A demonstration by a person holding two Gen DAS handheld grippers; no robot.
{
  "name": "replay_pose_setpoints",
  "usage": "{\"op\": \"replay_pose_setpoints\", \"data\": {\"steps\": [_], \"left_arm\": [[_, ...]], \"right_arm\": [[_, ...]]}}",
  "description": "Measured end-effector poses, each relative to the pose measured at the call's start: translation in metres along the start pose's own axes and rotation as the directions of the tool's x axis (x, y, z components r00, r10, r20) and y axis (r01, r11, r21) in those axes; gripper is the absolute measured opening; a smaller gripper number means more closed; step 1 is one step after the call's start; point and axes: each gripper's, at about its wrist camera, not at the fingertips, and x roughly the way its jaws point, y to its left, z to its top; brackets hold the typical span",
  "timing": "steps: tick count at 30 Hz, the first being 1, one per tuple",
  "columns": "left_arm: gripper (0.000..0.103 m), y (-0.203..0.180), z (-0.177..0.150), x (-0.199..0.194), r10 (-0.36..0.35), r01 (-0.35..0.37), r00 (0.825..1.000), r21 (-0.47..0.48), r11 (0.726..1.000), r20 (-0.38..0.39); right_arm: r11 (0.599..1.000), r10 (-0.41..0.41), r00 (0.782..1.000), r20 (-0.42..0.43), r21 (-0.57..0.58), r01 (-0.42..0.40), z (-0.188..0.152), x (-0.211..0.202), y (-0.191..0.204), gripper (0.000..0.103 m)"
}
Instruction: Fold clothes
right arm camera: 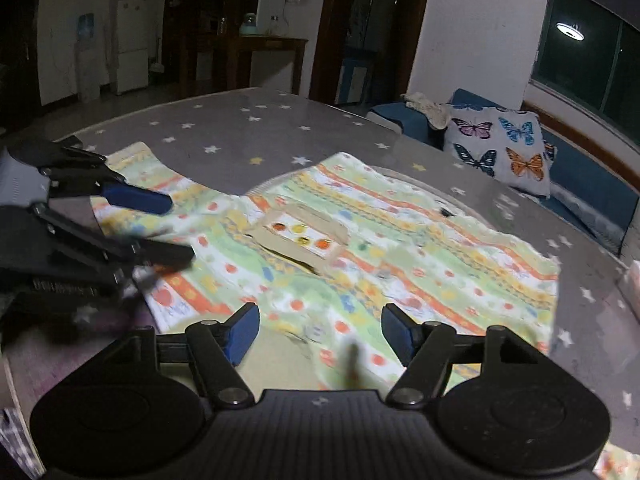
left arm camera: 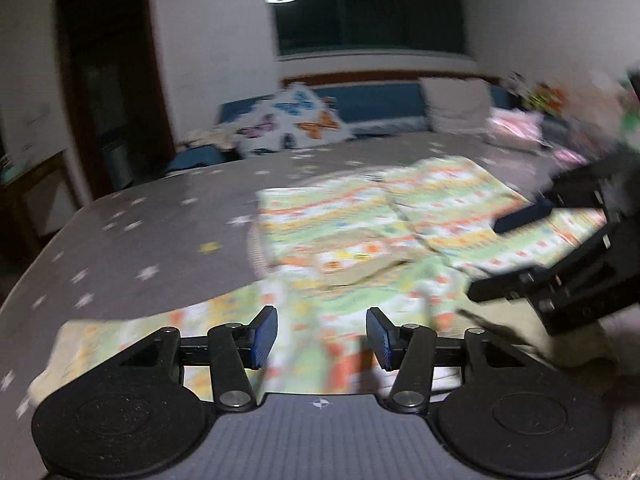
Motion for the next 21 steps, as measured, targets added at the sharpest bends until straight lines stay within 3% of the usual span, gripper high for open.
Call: {"op": "replay_pose_setpoints", "data": {"steps": [5, 11, 16, 21], "left_arm": [[0.052, 0.048, -0.01, -0.01, 0.137, -0.14, 0.99, -0.125, 0.982, -0.034], [0.052, 0.108, -0.027, -0.014, 0.285, -0.306, 0.952, -0.278, 0.911, -0.115], [0.052, 0.145, -0.038, -0.018, 0.353, -0.39, 0.921, -0.386, 0.836, -0.167], [0.051, 0.165, -0.045, -0.018, 0.371, -0.423, 0.906, -0.434, 0.796, -0.203]], "right_arm": [[0.998, 0.0, 1.0, -0.027, -0.064, -0.002, -0.008, 0.008, 0.019, 0.069], [0.998, -0.009, 1.0, -0.004, -0.056, 0.009, -0.003, 0.002, 0.022, 0.069], [0.999, -0.003, 1.0, -0.026, -0.049, 0.002, -0.007, 0.013, 0.026, 0.069], [1.0, 0.006, 1.0, -0.029, -0.029, -0.007, -0.009, 0.012, 0.023, 0.07]]}}
